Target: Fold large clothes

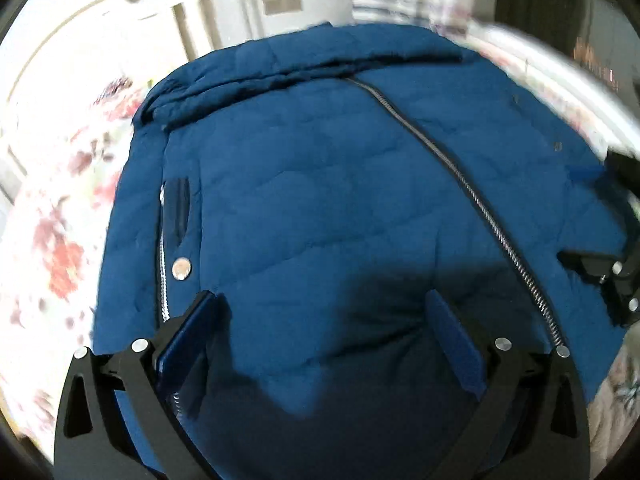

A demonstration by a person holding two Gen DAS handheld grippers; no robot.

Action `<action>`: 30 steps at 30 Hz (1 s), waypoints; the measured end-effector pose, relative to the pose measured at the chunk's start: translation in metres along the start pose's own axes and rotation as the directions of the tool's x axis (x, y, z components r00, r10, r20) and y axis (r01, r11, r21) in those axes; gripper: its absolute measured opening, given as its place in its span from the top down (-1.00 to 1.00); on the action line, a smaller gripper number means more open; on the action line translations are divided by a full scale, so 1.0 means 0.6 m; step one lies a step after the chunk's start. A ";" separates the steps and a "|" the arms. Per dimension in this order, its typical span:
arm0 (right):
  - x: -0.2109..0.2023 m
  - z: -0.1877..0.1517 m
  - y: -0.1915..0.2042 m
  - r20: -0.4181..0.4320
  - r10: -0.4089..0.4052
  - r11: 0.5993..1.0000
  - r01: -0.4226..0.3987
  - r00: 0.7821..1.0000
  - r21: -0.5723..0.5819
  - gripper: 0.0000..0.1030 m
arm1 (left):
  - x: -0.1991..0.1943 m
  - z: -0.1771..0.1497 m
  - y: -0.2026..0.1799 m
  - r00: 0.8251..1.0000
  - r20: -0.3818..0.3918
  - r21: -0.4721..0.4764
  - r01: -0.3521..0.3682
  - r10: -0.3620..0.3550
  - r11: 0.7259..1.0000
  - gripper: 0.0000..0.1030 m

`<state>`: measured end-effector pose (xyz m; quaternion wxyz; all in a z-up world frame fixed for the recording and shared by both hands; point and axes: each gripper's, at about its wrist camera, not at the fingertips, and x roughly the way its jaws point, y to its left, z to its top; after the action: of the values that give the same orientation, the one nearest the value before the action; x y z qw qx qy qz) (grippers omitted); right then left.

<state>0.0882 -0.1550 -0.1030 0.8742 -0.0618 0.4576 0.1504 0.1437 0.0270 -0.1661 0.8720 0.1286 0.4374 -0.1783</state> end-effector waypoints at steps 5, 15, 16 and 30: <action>-0.045 -0.016 0.012 0.028 -0.053 0.997 0.054 0.998 -0.052 -0.95 | -0.036 -0.013 -0.009 0.999 0.032 0.017 -0.039 0.038 0.999 -0.91; -0.093 -0.082 -0.021 0.089 -0.010 1.000 0.011 0.996 -0.007 -0.94 | -0.070 -0.058 0.008 0.997 0.076 -0.043 -0.026 0.029 0.999 -0.91; -0.107 -0.090 -0.031 0.105 -0.029 1.000 0.028 0.994 0.008 -0.94 | -0.087 -0.067 0.020 0.994 0.106 -0.063 -0.023 0.030 0.998 -0.91; -0.144 -0.225 -0.193 0.167 0.061 0.902 -0.125 0.984 0.413 -0.77 | -0.103 -0.152 0.170 0.992 0.100 -0.338 0.100 -0.070 0.936 -0.91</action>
<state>-0.0266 -0.3156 -0.1131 0.8905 0.1618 0.4148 0.0939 0.0873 0.1661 -0.1622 0.8906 -0.0518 0.4288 -0.1427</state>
